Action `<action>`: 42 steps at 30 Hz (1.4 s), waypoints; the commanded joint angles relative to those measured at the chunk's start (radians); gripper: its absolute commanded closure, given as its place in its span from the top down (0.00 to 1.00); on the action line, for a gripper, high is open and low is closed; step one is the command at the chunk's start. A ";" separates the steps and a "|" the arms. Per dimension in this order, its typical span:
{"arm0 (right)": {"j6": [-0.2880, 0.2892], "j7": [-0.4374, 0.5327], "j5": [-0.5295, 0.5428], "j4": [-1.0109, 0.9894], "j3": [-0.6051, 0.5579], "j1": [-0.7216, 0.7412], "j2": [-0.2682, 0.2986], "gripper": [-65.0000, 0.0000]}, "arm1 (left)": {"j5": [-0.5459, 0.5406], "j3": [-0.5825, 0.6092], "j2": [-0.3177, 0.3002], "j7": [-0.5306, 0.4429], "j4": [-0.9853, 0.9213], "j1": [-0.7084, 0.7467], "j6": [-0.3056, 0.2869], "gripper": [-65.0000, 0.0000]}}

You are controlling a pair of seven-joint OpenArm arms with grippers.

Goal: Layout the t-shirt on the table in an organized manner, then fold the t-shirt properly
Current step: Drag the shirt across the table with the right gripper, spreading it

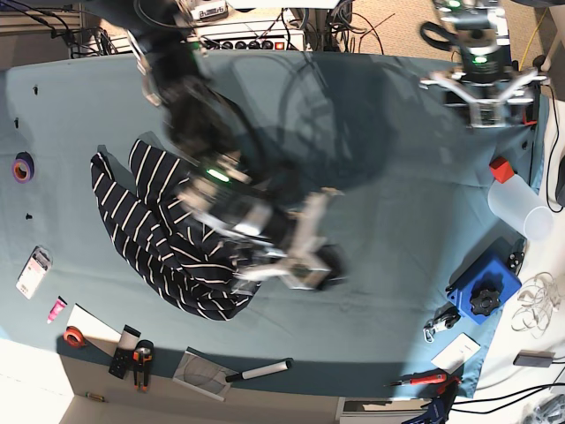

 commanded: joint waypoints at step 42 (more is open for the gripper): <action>-0.169 -0.312 -0.147 0.072 0.388 0.229 -0.050 0.29 | -0.270 -0.042 -0.035 -0.266 0.017 -0.132 -0.681 0.53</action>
